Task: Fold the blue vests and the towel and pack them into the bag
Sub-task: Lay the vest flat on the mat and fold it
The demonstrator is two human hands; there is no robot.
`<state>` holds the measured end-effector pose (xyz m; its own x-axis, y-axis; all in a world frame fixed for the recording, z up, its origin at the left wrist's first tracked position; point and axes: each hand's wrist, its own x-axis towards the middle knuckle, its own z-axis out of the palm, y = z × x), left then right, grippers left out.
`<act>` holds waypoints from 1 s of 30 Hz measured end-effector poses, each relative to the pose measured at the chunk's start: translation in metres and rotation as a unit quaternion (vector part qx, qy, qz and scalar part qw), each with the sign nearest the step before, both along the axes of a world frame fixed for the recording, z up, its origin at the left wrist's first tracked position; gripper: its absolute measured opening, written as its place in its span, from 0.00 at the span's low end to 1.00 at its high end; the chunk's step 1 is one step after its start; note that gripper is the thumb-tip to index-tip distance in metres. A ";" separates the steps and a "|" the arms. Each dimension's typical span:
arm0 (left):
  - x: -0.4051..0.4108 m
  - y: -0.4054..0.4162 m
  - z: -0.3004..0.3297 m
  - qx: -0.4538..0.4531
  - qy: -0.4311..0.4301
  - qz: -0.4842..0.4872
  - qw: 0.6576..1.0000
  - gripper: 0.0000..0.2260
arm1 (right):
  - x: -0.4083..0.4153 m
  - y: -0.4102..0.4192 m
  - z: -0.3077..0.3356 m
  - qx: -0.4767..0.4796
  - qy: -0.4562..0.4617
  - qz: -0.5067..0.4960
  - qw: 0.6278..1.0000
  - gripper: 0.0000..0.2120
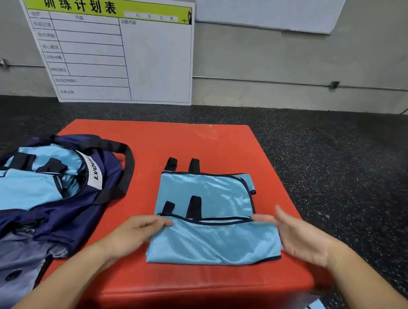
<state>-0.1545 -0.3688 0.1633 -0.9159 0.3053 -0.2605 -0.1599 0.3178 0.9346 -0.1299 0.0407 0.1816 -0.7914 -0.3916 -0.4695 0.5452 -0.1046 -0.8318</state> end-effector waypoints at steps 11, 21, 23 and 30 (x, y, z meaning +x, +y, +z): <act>-0.011 0.009 -0.009 -0.027 0.132 0.080 0.988 0.15 | -0.020 -0.038 -0.018 0.298 0.262 -0.064 0.916 0.13; -0.050 0.014 0.000 -0.029 0.170 0.074 0.982 0.18 | -0.068 -0.039 -0.006 0.284 0.301 -0.086 0.906 0.19; -0.068 0.012 0.000 -0.061 0.197 0.089 0.974 0.18 | -0.084 -0.038 0.003 0.274 0.323 -0.108 0.899 0.19; -0.098 0.021 -0.008 -0.073 0.178 0.075 0.978 0.18 | -0.117 -0.044 -0.011 0.323 0.273 -0.049 0.905 0.20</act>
